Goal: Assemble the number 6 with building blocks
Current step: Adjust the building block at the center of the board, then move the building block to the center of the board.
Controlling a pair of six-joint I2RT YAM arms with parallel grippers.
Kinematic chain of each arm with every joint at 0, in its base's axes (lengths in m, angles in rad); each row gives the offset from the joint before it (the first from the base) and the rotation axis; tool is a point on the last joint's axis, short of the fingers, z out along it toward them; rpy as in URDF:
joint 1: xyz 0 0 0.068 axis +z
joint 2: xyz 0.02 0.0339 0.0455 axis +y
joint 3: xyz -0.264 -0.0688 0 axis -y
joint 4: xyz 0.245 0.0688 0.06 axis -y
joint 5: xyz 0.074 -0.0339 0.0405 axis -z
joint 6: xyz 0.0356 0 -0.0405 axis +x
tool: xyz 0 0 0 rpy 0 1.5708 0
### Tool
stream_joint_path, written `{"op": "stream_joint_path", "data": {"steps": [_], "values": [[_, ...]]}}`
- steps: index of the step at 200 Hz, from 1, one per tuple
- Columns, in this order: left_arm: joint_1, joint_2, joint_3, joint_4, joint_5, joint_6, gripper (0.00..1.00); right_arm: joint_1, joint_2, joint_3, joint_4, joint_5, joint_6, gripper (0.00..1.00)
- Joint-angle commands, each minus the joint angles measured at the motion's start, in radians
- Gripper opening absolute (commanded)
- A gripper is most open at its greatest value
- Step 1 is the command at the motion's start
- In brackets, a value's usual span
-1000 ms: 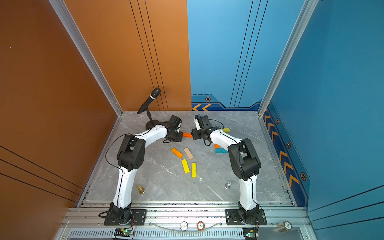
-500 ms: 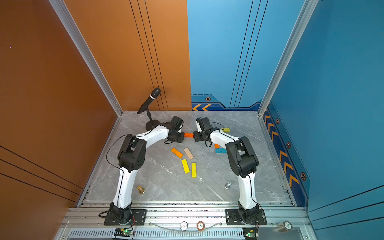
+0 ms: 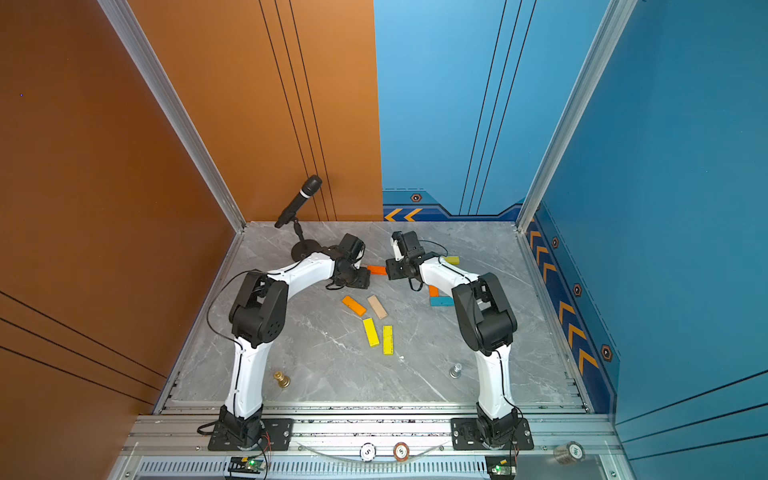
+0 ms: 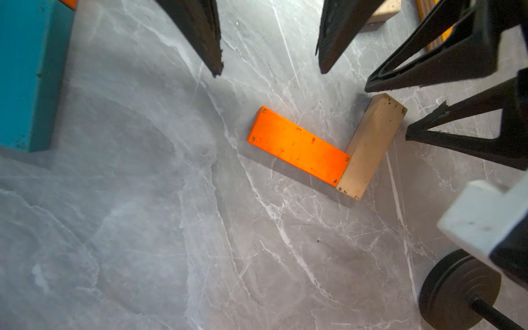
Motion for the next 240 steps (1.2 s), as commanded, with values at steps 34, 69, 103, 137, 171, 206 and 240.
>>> {"op": "stream_joint_path", "data": {"steps": [34, 69, 103, 137, 171, 206, 240], "values": [[0.036, -0.163, -0.067, 0.019, 0.022, -0.056, 0.80, -0.003, 0.019, 0.024, -0.050, 0.020, -0.005, 0.55], [0.056, -0.191, -0.111, 0.028, -0.027, -0.072, 0.81, 0.005, 0.019, 0.021, -0.050, 0.028, 0.001, 0.55], [0.062, -0.213, -0.154, 0.028, -0.073, -0.094, 0.85, 0.021, 0.015, 0.026, -0.068, 0.034, -0.004, 0.55], [0.063, -0.268, -0.228, 0.010, -0.102, -0.156, 0.85, 0.040, 0.003, 0.024, -0.110, 0.048, -0.015, 0.55], [0.023, -0.313, -0.299, -0.028, -0.124, -0.298, 0.83, 0.050, -0.024, -0.007, -0.133, 0.072, -0.010, 0.55], [-0.030, -0.333, -0.320, -0.053, -0.129, -0.473, 0.81, 0.051, -0.070, -0.060, -0.106, 0.083, 0.005, 0.55], [-0.062, -0.319, -0.320, -0.070, -0.133, -0.614, 0.75, 0.050, -0.107, -0.099, -0.075, 0.084, 0.022, 0.54]]}}
